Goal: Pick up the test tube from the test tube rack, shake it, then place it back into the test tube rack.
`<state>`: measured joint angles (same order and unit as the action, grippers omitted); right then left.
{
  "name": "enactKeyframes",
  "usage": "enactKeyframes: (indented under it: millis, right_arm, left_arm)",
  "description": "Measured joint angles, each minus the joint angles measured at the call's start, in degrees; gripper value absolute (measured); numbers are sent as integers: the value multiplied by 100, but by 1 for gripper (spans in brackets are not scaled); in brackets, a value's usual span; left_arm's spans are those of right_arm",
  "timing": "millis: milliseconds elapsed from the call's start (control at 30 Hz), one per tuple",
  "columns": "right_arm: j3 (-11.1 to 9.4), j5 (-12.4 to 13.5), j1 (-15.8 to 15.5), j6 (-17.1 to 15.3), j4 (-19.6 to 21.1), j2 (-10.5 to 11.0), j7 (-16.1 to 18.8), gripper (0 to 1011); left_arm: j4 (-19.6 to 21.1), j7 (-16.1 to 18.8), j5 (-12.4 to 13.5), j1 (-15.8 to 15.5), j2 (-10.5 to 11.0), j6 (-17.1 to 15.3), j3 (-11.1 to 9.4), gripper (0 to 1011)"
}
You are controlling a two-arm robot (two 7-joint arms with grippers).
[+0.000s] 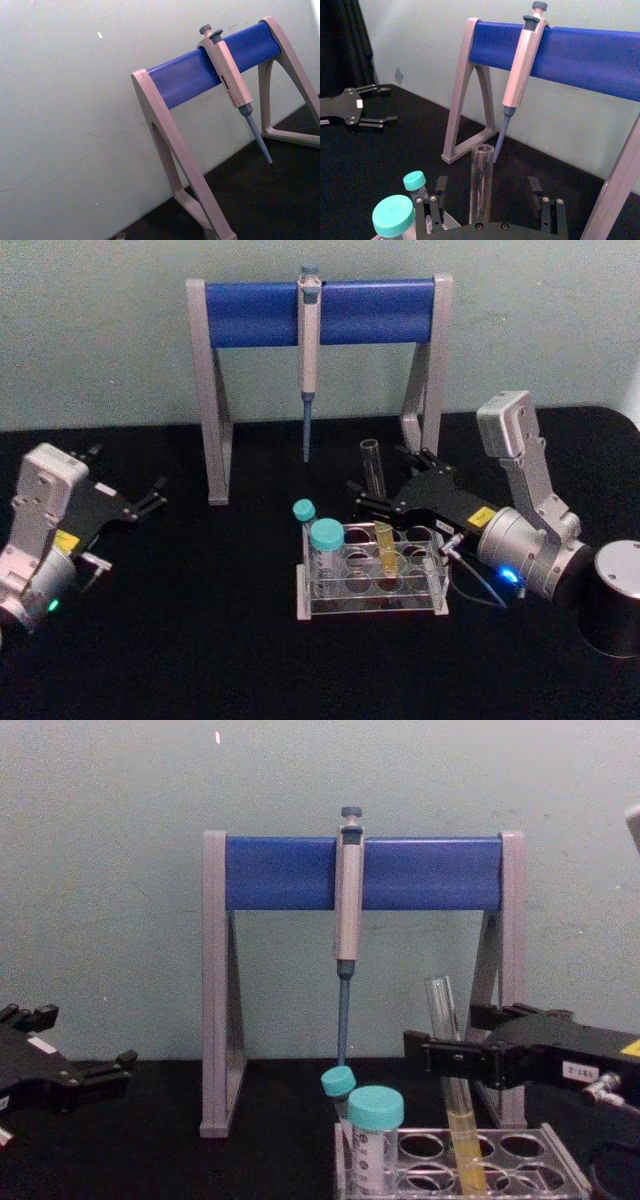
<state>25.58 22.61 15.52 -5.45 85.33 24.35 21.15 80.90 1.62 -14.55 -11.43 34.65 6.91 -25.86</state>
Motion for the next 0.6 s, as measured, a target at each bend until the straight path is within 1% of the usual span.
enactKeyframes:
  millis: [133, 400, 600]
  right_arm:
    - [-41, -63, 0, -51, -9, -51, -12, 1000]
    - [-61, -377, -52, 110, 35, -48, 9, 1000]
    - [-117, -442, -81, 118, 38, -82, 98, 1000]
  left_arm:
    - [0, 0, 0, 0, 0, 0, 0, 1001]
    - [0, 0, 0, 0, 0, 0, 0, 1001]
    - [0, 0, 0, 0, 0, 0, 0, 1001]
